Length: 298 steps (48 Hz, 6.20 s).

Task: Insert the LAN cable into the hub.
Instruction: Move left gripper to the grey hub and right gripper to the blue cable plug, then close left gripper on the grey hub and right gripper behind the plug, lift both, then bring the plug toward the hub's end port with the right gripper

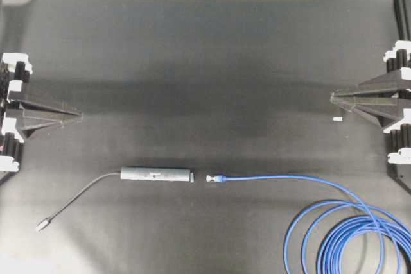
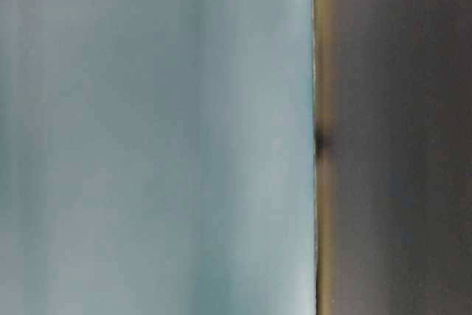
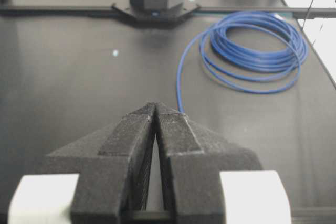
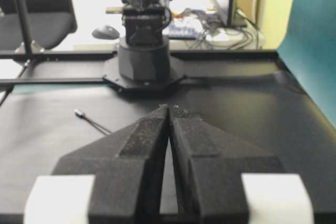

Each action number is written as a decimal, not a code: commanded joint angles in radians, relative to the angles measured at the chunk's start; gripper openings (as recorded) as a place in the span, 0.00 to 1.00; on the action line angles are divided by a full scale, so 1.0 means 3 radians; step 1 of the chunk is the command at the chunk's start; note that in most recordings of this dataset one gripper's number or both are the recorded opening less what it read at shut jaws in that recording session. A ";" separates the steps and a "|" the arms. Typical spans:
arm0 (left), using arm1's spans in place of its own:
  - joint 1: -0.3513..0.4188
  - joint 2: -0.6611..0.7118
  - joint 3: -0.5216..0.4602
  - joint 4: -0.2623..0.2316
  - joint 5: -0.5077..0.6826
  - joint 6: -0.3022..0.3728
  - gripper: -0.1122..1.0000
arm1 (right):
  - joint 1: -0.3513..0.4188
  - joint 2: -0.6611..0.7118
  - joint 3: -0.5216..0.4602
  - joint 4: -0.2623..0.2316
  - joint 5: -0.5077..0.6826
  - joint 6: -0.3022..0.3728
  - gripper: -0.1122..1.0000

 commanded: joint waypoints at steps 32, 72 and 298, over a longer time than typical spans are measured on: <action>-0.0261 0.1043 -0.0159 0.0138 -0.0159 -0.0056 0.10 | 0.0266 0.1416 -0.0685 0.0148 0.1370 0.0245 0.10; -0.0271 0.2771 0.0082 0.0138 -0.1754 -0.0424 0.72 | 0.0419 0.2521 -0.1181 0.0148 0.1355 0.0491 0.85; -0.0128 0.2623 -0.1248 0.0143 0.0997 -0.0164 0.35 | 0.0358 0.3610 -0.1657 0.0118 0.0373 0.0619 0.22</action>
